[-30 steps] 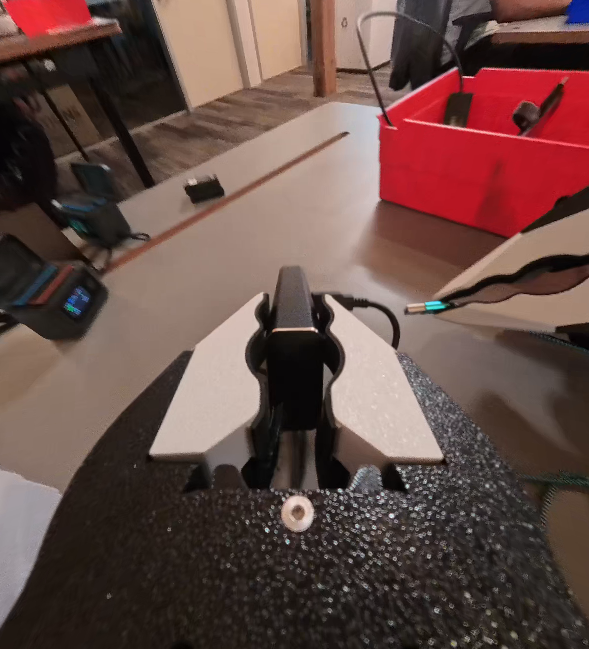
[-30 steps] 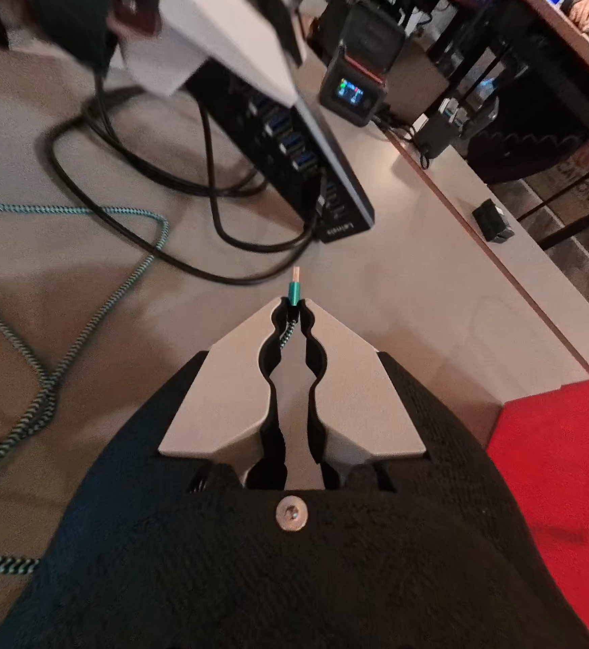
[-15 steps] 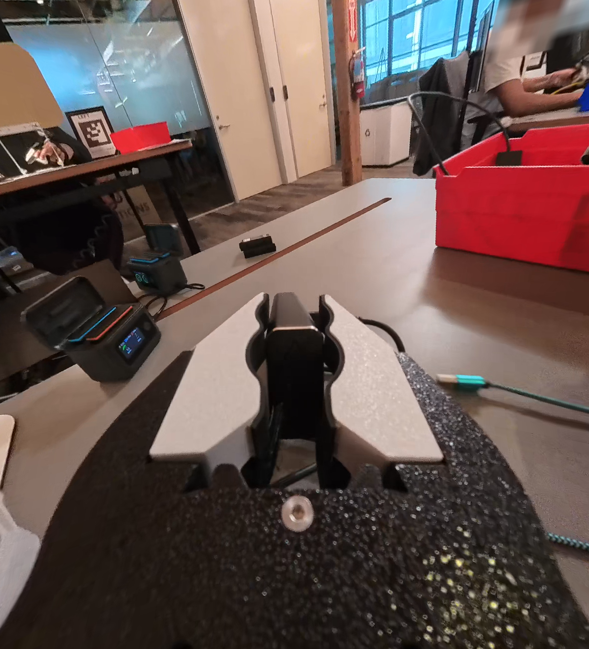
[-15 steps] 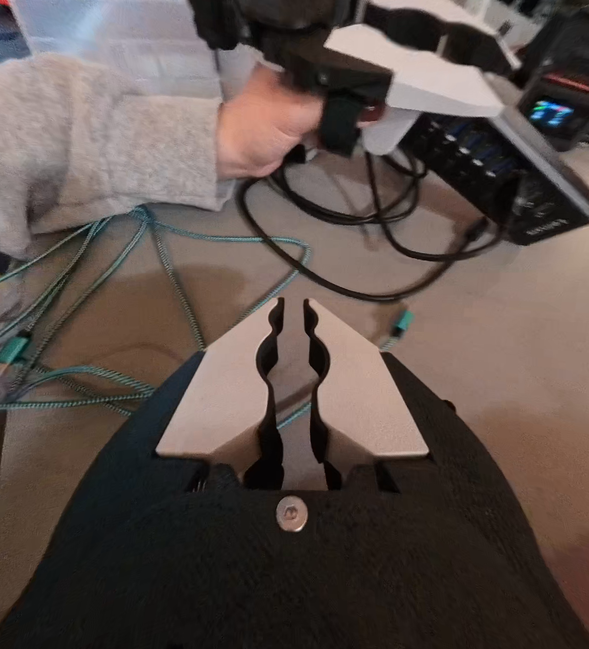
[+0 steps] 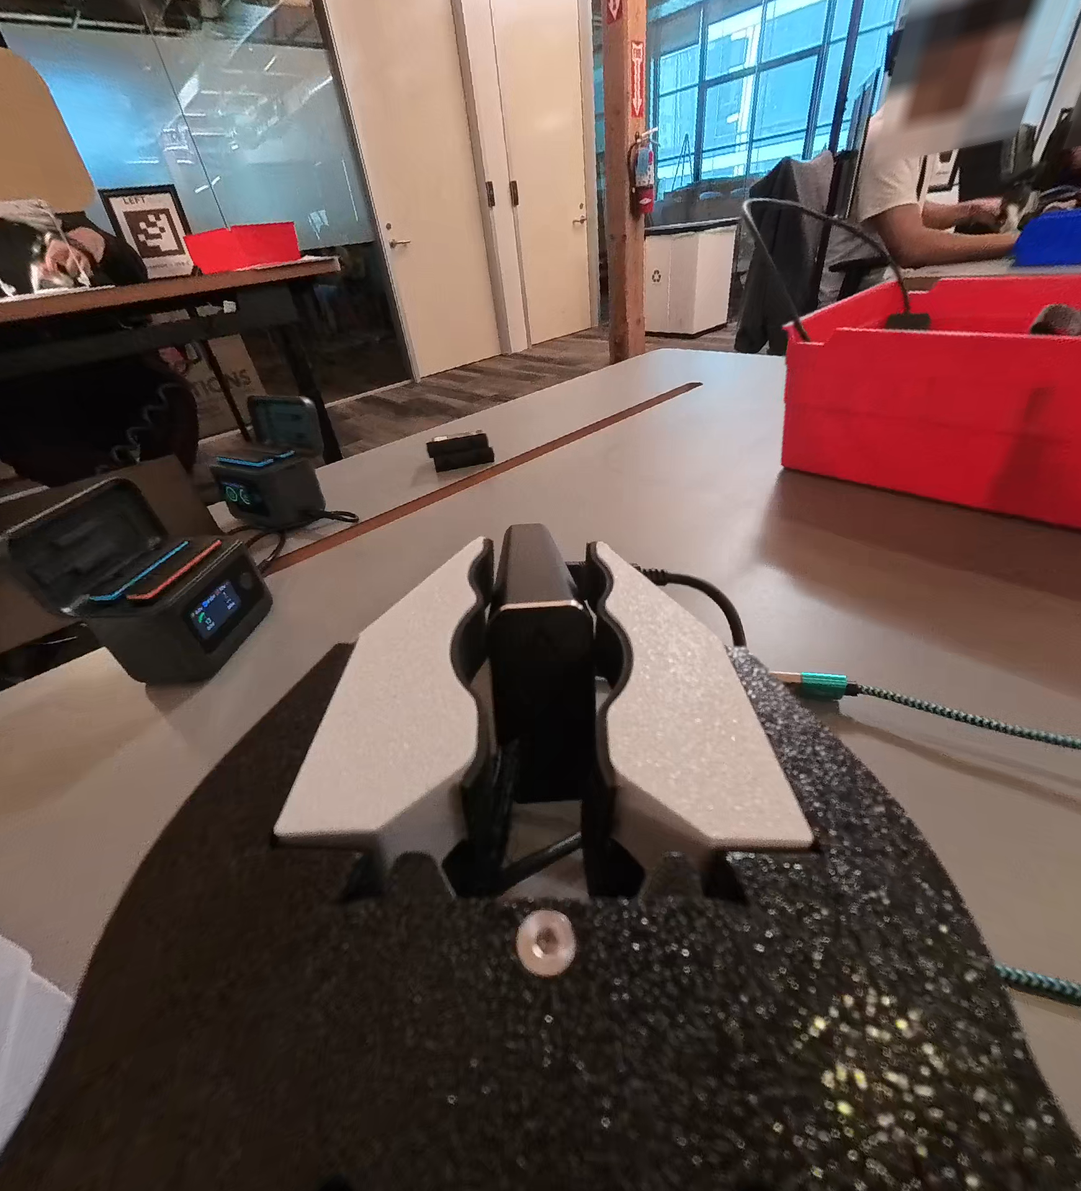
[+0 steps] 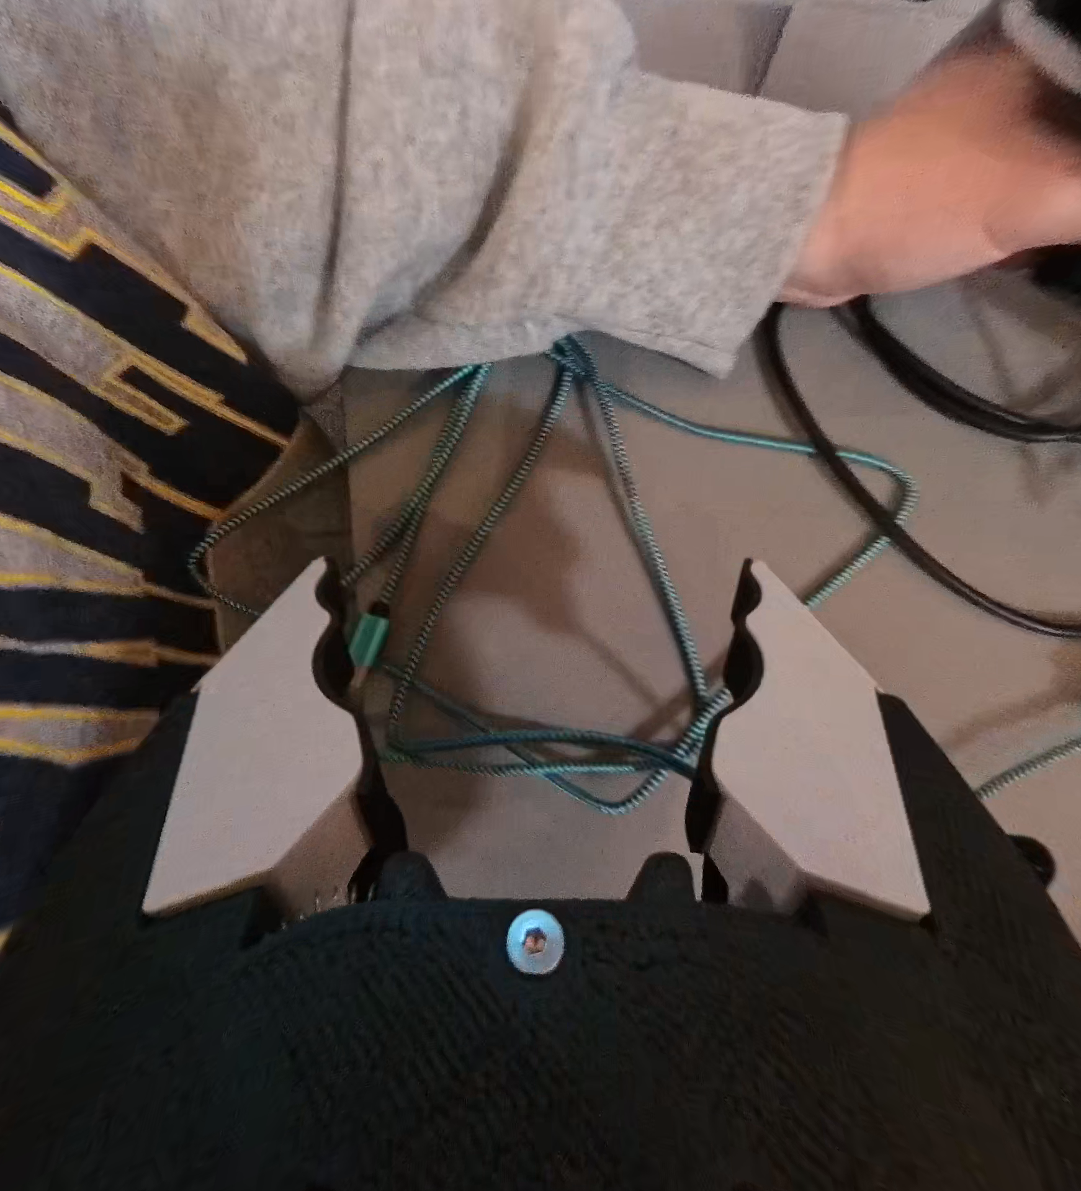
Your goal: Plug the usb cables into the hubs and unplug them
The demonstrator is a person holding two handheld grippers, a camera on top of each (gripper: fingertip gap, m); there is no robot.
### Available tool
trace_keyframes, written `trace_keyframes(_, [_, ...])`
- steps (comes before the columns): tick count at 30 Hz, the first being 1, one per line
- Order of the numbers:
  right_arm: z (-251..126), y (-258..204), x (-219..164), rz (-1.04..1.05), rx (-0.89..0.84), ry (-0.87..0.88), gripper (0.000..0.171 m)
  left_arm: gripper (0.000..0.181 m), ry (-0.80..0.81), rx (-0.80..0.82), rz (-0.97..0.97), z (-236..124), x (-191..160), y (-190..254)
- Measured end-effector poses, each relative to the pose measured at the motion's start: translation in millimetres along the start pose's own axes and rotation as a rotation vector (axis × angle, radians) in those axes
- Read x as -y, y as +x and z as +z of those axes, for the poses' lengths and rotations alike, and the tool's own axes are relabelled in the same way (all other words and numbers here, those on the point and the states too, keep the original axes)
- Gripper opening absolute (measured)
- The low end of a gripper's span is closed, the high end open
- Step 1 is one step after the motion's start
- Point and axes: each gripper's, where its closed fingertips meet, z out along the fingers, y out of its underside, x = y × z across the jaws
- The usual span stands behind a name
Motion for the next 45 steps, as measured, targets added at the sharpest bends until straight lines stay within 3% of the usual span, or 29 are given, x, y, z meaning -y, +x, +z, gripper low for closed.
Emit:
trace_keyframes(10, [60.4,-20.6,4.5,0.064,-0.024,-0.184,0.118,0.025,0.007,-0.034,0.001,-0.4,-0.7,4.9])
trace_keyframes(14, [62.5,-20.8,6.0,0.061,-0.030,-0.225,0.109,0.026,0.005,-0.048,0.013,-0.7,-1.0,8.2])
trace_keyframes(15, [61.5,-23.2,6.7,0.058,-0.023,-0.222,0.103,0.026,0.006,-0.049,0.013,-0.9,-0.9,8.4])
trace_keyframes(17, [56.1,-23.5,8.6,0.062,-0.027,-0.209,0.056,0.025,0.006,-0.049,0.010,-0.9,-0.8,8.2])
trace_keyframes(20, [51.8,-17.2,5.1,0.092,-0.035,-0.191,0.040,0.026,0.007,-0.050,0.007,-1.0,-0.8,8.0])
trace_keyframes(23, [45.8,-10.5,-0.8,0.074,-0.062,-0.201,0.012,0.026,0.007,-0.050,0.005,-0.9,-0.7,7.9])
trace_keyframes(28, [15.9,3.7,-12.9,0.052,-0.121,-0.226,0.005,0.025,0.007,-0.050,0.007,-1.0,-0.7,8.0])
trace_keyframes(37, [-65.5,68.5,-57.3,0.286,-0.397,-0.153,0.004,0.026,0.007,-0.051,0.002,-0.9,-0.6,7.6])
trace_keyframes(45, [-66.2,83.7,-108.5,0.392,-0.425,-0.215,0.006,0.026,0.005,-0.052,0.004,-0.8,-1.0,7.8])
